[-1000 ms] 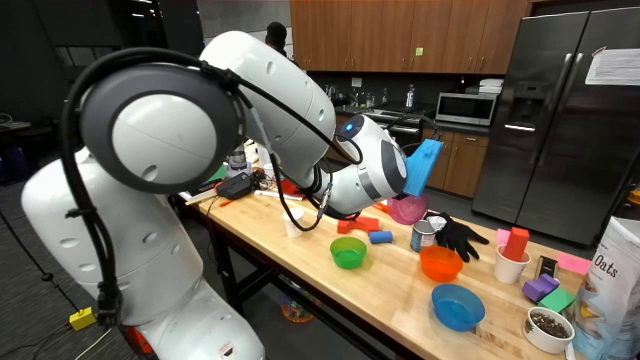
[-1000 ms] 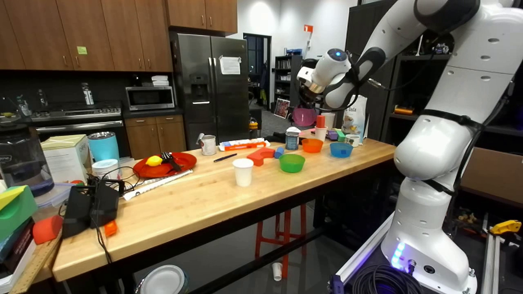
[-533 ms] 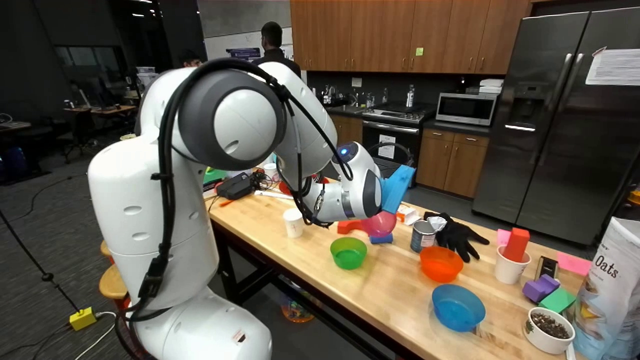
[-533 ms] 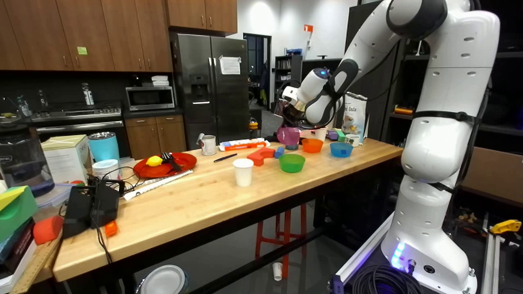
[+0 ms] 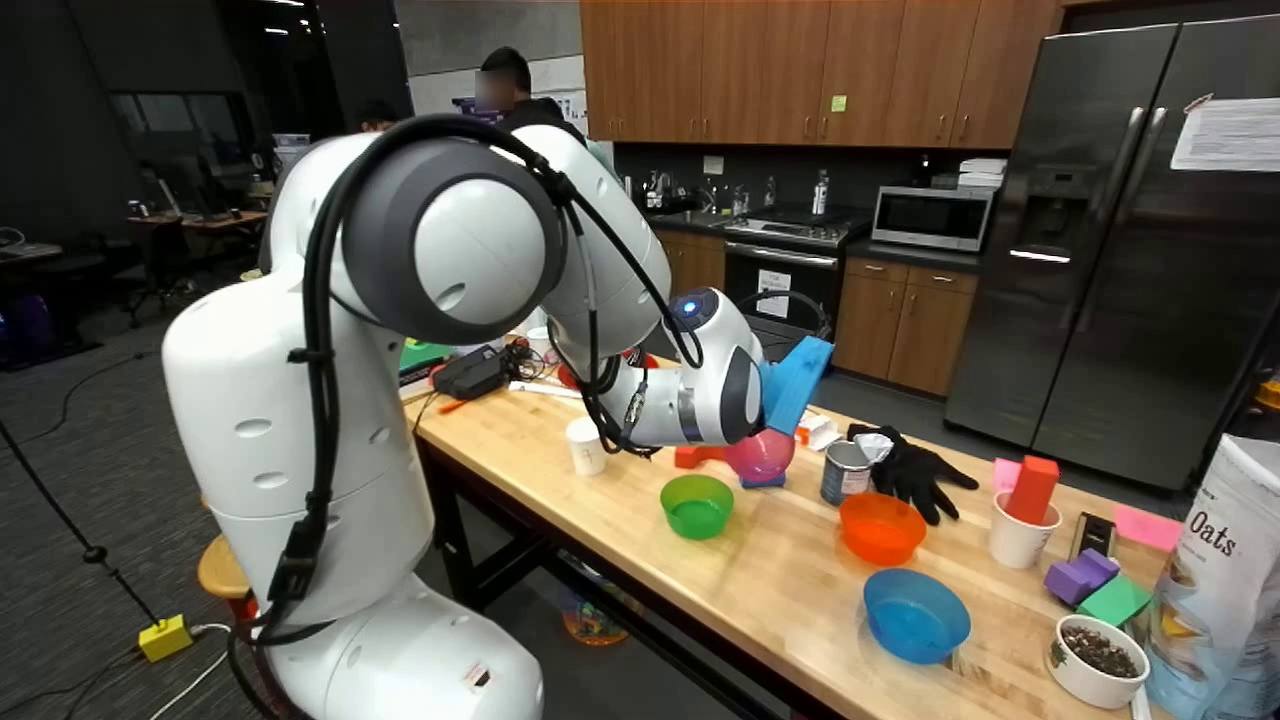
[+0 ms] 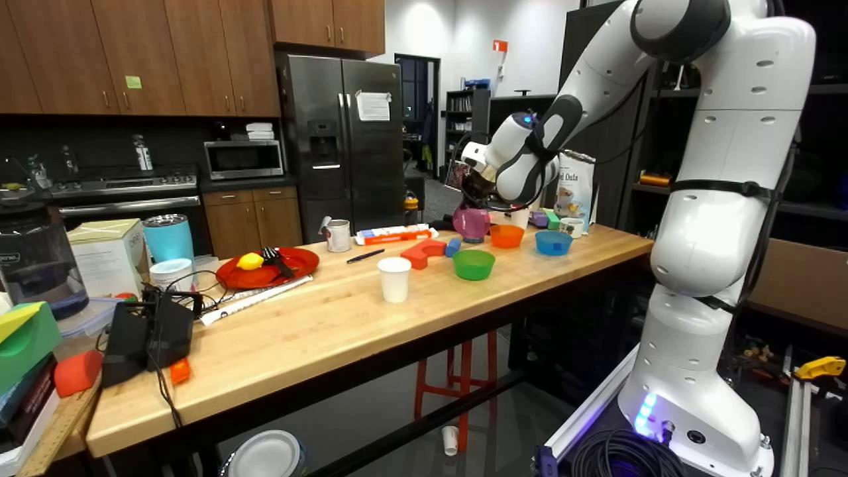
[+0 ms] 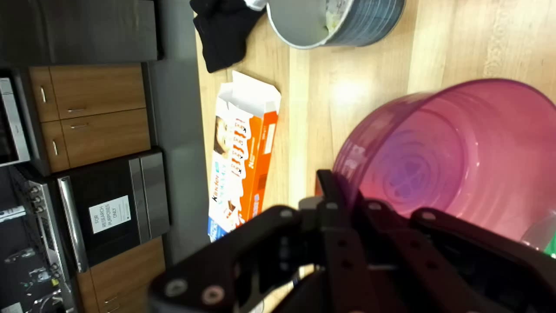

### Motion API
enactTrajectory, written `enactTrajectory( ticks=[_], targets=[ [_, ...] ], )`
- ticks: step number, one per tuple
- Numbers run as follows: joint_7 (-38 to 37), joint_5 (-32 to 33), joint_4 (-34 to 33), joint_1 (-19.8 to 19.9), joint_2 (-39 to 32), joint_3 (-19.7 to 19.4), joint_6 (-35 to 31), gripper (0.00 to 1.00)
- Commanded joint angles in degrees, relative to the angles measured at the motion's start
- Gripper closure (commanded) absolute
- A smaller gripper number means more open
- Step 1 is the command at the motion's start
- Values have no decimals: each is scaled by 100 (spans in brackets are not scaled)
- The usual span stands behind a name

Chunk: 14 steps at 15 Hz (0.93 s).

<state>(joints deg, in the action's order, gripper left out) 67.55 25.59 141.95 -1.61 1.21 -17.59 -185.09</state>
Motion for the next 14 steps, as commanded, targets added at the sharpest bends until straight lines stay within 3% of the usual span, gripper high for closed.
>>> enactTrajectory(
  ticks=[1,8,14],
  targets=[
    [282,212,238,125,750,-129,187,99],
    [576,636,314,166,1684,-62,354,99],
    [947,37,560,-1221,1809,-781,634,99]
  ],
)
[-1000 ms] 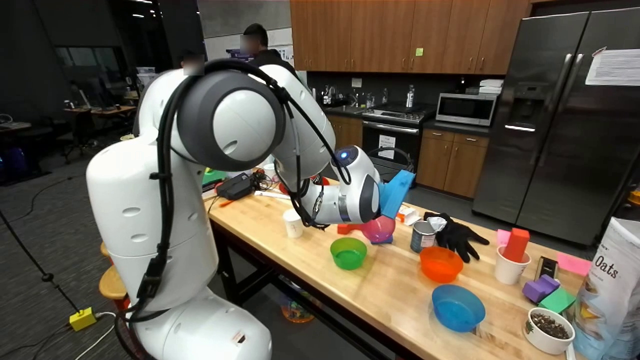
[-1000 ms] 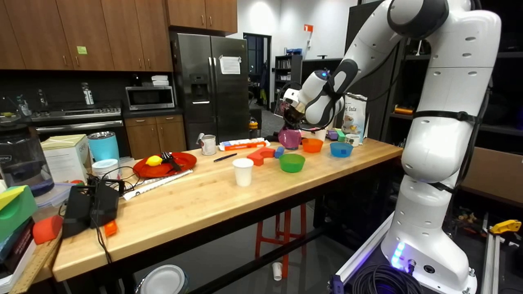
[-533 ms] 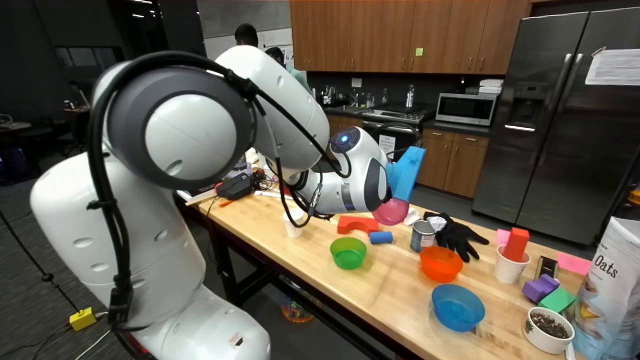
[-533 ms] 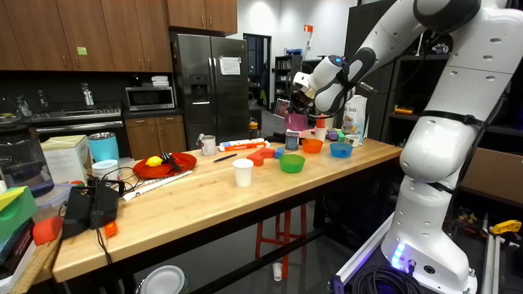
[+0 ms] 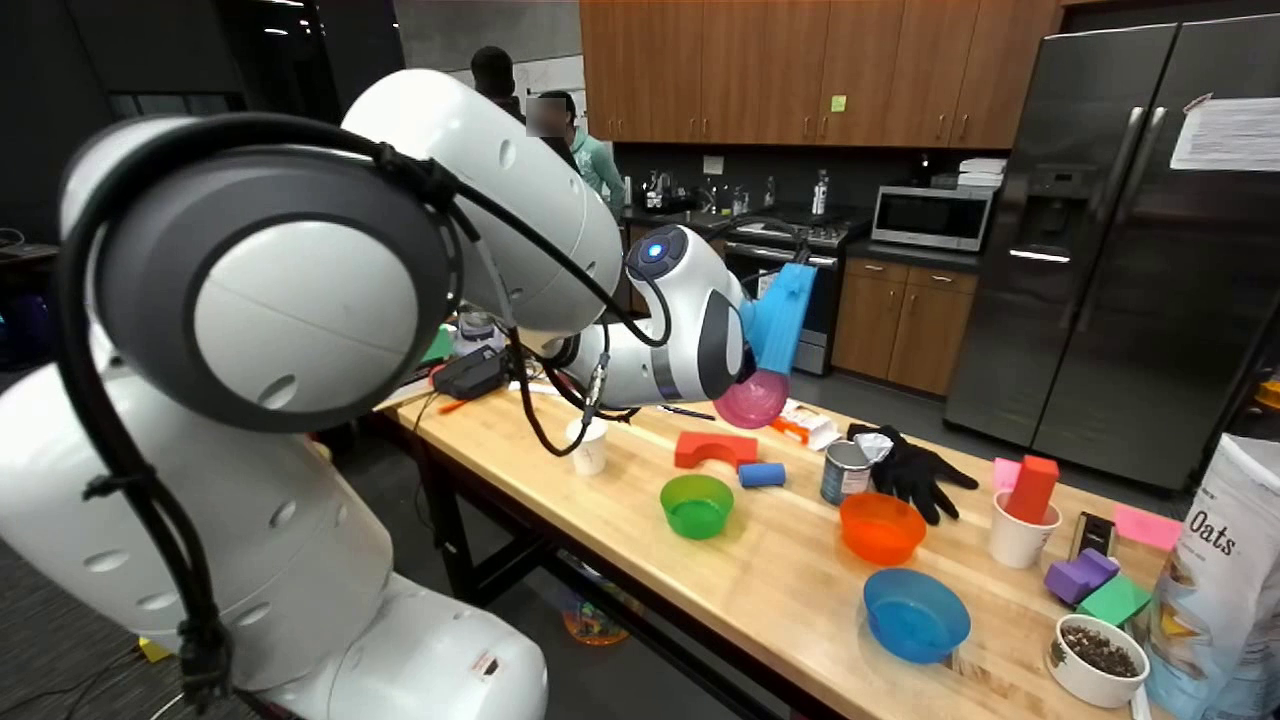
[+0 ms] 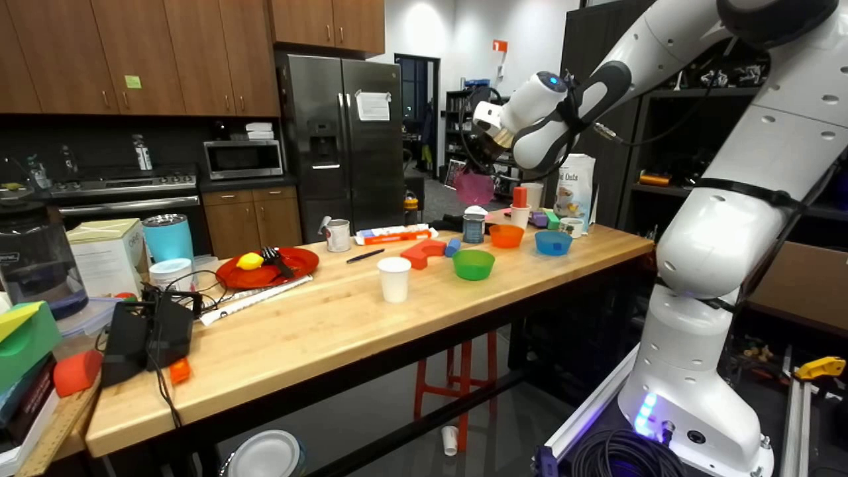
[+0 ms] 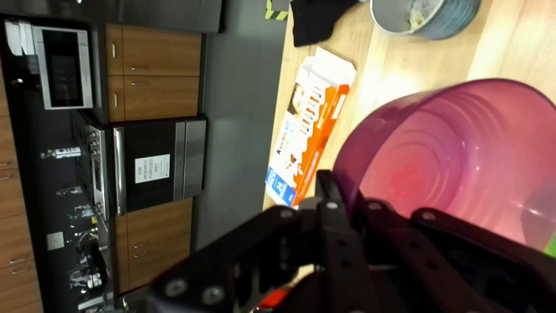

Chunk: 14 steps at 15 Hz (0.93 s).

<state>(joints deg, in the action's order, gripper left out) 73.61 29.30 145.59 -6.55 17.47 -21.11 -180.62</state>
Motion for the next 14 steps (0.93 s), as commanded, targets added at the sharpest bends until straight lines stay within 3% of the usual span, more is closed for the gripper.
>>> enactTrajectory(
  ticks=[1,4,11,12,14],
  targets=[
    [427,-463,254,-995,216,-576,266,99],
    [616,-791,353,-1560,321,-896,653,99],
    [728,-1236,340,-1972,517,-1100,1831,99],
    [1148,-1884,361,-1623,432,-657,1888,99],
    [1551,-2611,317,-1750,327,-644,2043,99]
  ],
)
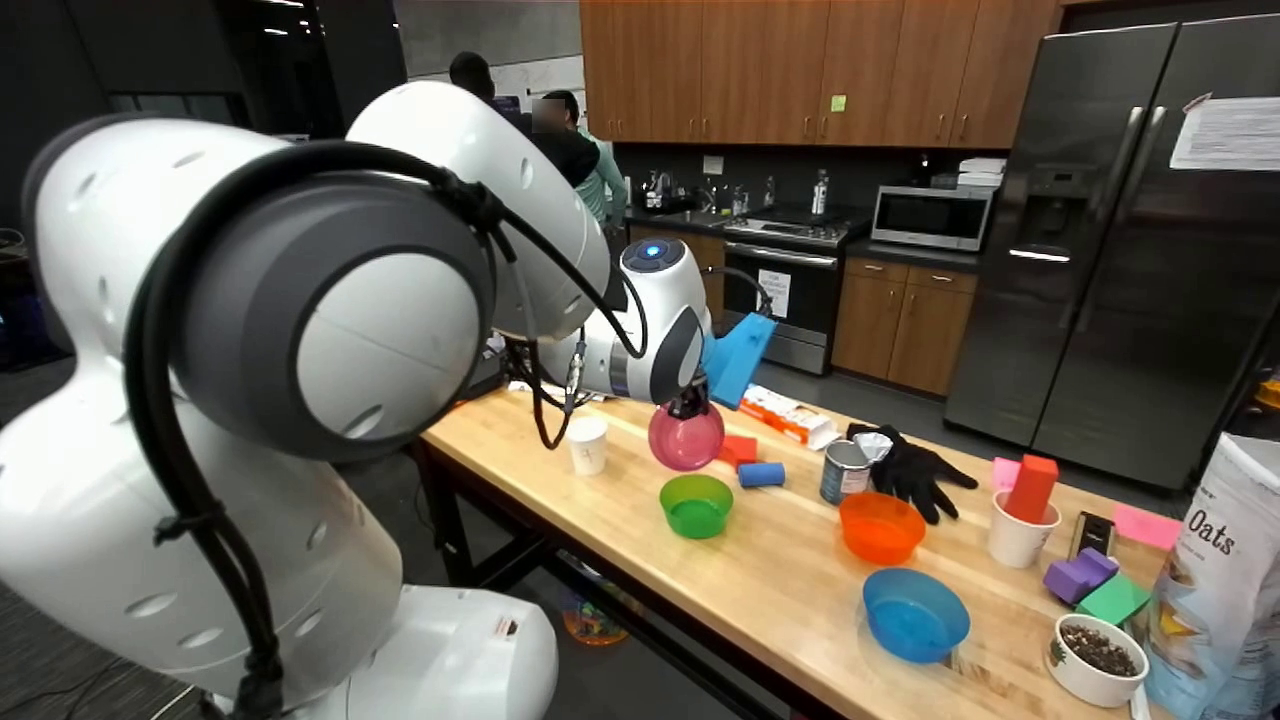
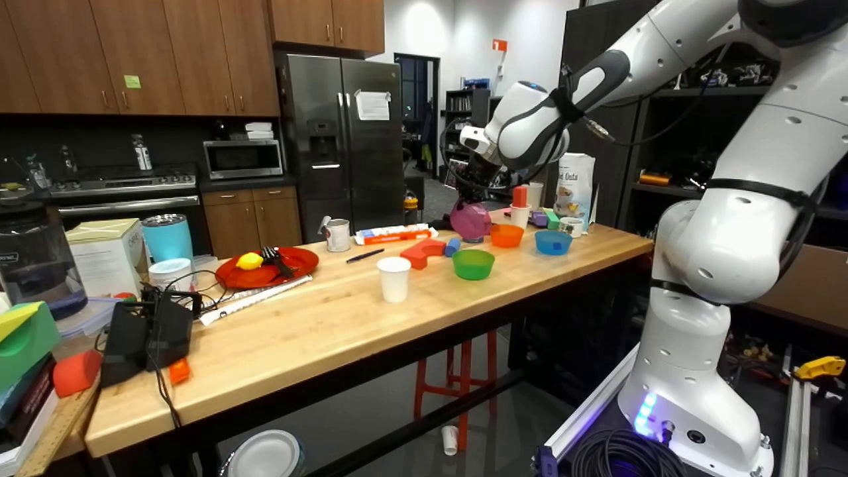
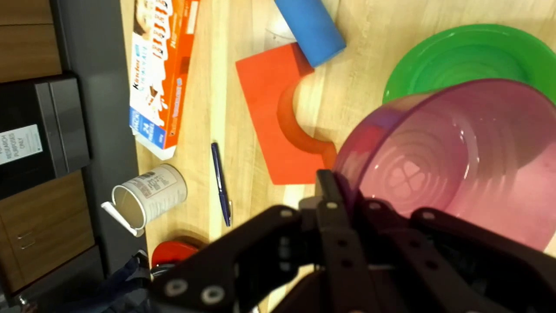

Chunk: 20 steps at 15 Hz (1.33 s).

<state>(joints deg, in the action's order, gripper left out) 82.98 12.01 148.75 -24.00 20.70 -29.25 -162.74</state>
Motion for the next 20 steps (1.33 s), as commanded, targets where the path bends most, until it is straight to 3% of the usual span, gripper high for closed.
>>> enactTrajectory(
  ticks=[1,4,5,7,8,10,14,20],
  targets=[
    [818,-1240,-33,-23,-71,216,338,99],
    [1056,-2065,-185,203,-489,464,440,99],
    [918,-2107,-245,415,-620,641,417,99],
    [386,-1569,-327,1151,-863,1138,373,99],
    [867,-2032,-122,896,-605,1070,363,99],
    [849,-2051,-142,1131,-720,1274,359,96],
    [847,-2064,-141,1120,-712,1331,358,96],
    [-574,-899,-202,2223,-889,1906,368,99]
  ],
)
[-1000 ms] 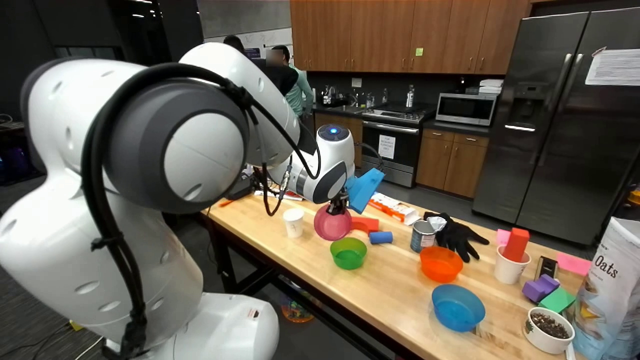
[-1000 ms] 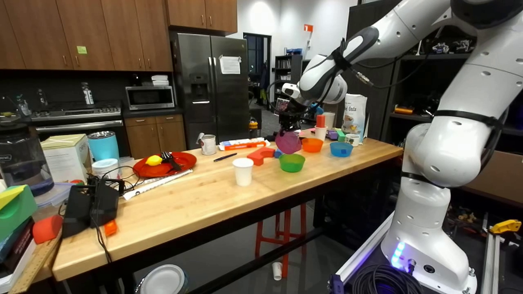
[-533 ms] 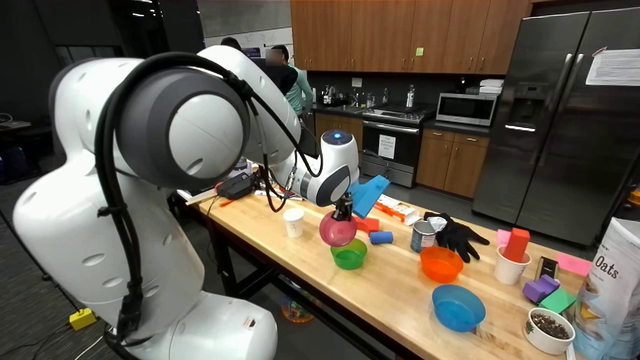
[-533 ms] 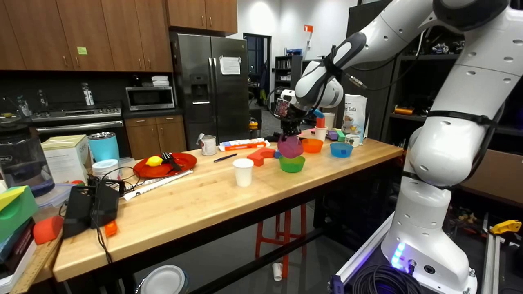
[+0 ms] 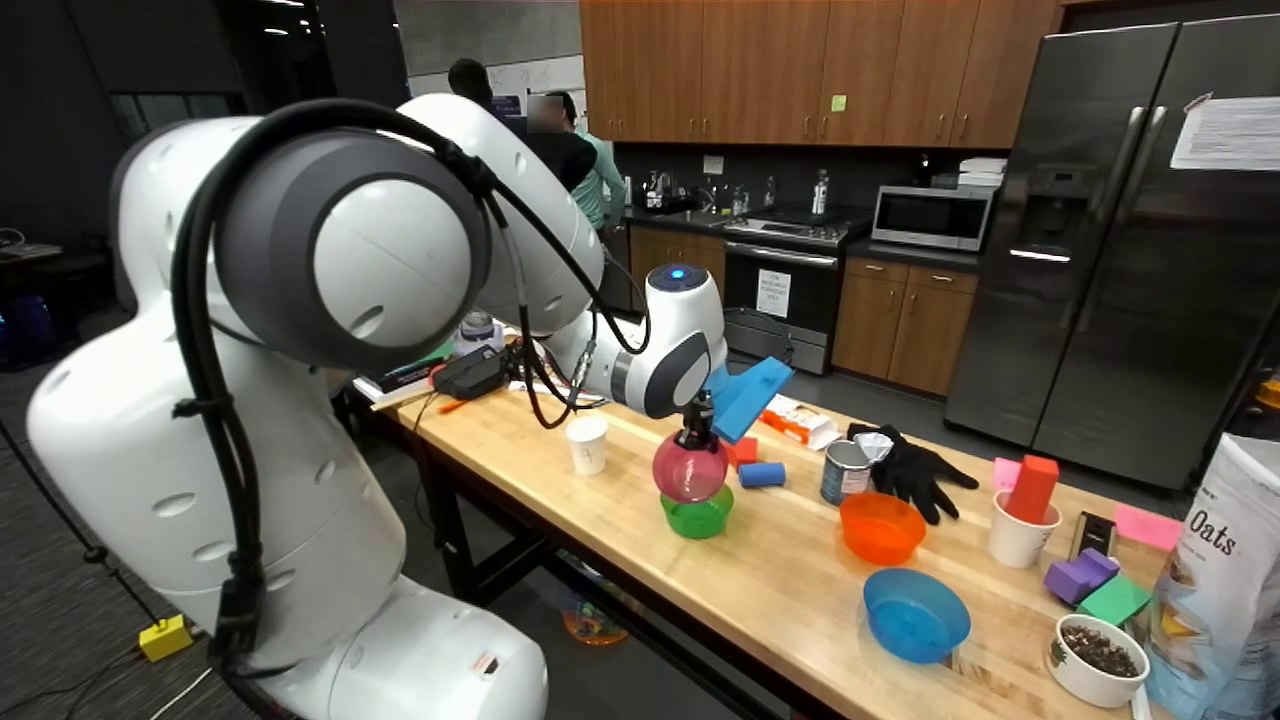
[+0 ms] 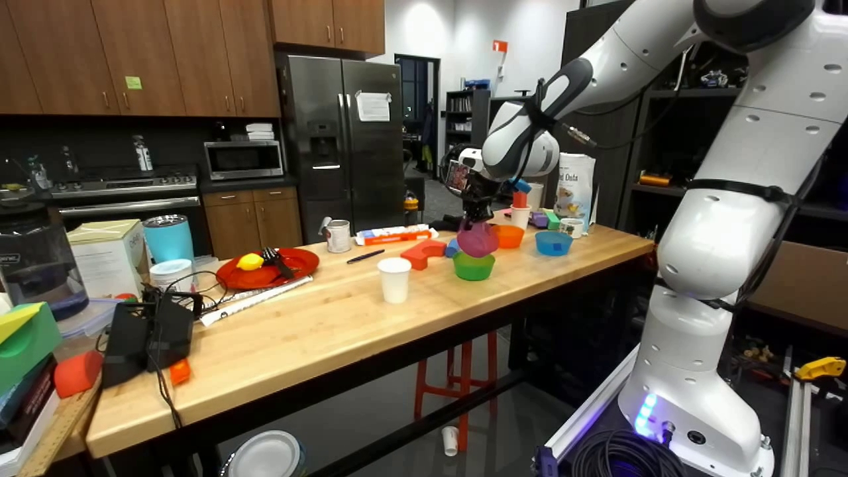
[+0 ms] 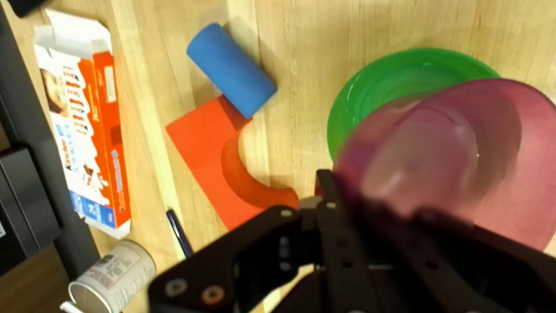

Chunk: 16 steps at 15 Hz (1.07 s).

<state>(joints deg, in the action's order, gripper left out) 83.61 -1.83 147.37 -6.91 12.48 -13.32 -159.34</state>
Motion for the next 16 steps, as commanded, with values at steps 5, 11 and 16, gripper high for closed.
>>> enactTrajectory(
  ticks=[5,11,16],
  targets=[
    [-508,-36,-144,363,-345,235,-9,99],
    [-86,-1160,-356,242,-915,352,98,99],
    [-252,-1111,-325,479,-1044,630,46,99]
  ],
)
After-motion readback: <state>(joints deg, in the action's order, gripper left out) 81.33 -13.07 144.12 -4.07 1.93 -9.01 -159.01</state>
